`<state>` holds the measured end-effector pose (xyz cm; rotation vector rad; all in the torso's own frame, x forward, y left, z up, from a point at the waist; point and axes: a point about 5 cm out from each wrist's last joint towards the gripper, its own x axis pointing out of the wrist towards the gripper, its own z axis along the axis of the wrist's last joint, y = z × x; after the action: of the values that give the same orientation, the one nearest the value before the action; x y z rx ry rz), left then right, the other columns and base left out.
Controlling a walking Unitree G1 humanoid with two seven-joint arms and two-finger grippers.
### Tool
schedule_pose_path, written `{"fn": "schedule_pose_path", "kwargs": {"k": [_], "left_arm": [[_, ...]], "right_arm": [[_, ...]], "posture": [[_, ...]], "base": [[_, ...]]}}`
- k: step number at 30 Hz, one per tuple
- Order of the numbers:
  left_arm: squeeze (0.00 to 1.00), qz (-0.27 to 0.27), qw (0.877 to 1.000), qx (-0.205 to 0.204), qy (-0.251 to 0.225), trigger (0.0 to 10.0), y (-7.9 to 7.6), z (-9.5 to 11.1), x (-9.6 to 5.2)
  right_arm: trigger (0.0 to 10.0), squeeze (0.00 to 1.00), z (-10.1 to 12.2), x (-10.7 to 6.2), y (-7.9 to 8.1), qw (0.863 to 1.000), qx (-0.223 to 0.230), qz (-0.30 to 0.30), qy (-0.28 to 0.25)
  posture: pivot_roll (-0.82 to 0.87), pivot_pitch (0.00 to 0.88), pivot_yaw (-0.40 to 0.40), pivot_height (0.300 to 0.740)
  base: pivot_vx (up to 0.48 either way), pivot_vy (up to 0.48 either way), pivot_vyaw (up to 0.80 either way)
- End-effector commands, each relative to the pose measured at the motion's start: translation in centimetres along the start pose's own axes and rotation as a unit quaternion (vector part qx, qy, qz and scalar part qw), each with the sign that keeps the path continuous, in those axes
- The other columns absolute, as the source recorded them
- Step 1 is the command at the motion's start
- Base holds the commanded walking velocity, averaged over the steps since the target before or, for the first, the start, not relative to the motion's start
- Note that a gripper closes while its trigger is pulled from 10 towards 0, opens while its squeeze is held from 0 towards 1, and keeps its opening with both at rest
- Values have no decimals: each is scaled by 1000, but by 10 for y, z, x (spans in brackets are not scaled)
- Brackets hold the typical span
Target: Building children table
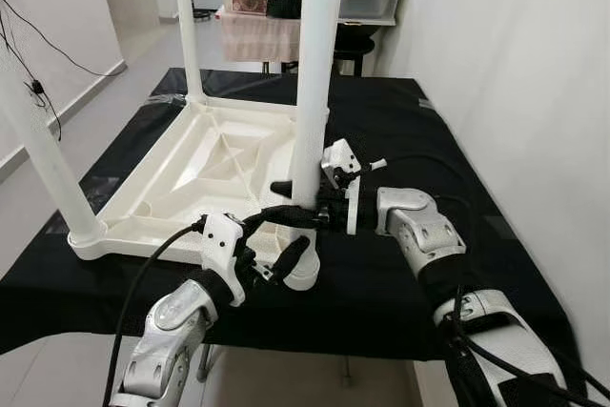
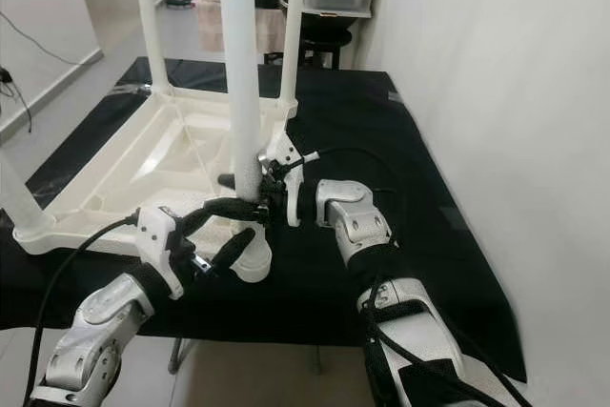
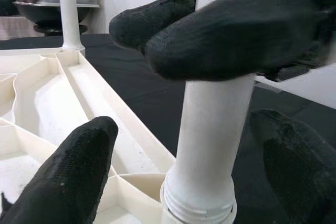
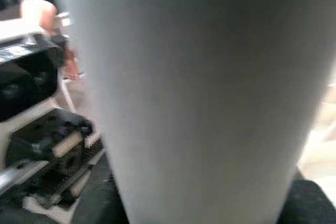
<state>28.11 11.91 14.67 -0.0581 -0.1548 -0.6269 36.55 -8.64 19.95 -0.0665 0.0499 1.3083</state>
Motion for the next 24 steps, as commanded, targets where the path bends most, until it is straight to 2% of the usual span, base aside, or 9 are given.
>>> {"fn": "schedule_pose_path", "kwargs": {"k": [1,5,10,11,12,14,17,23,24], "left_arm": [[0,-4,1000,7,3,10000,-3,0,-1],[0,-5,1000,8,4,10000,-3,-1,-1],[0,-7,1000,15,1,10000,-5,0,-2],[0,-8,1000,20,-1,10000,-7,0,-4],[0,-13,1000,19,-5,10000,-10,2,-8],[0,-15,1000,17,-6,10000,-12,2,-10],[0,-14,1000,6,-10,10000,-14,2,-15],[0,-8,1000,-6,-15,10000,-14,2,-17],[0,0,1000,-5,-18,10000,-14,3,-19]], "right_arm": [[0,0,-1,1,0,1000,6,5,5],[0,0,-6,-2,-3,1000,13,-4,9],[0,0,-26,-2,-12,989,23,-139,40],[0,0,-38,-2,-17,951,57,-299,48],[0,0,-58,-4,2,892,80,-441,64],[0,0,-62,-1,19,889,81,-448,59],[0,0,-57,6,35,905,29,-422,56],[0,0,-47,-1,13,900,10,-433,57],[3059,0,-46,-2,9,896,4,-438,68]], "posture": [[7,0,-91,740],[6,0,-89,740],[6,0,-93,740],[5,0,-100,740],[6,0,-83,740],[6,0,-83,740],[-27,0,-53,740],[-4,0,-84,740],[-2,0,-86,740]], "base": [[0,0,0],[0,0,0],[0,0,0],[0,0,0],[0,0,0],[0,0,0],[0,0,0],[0,0,0],[0,0,0]]}}
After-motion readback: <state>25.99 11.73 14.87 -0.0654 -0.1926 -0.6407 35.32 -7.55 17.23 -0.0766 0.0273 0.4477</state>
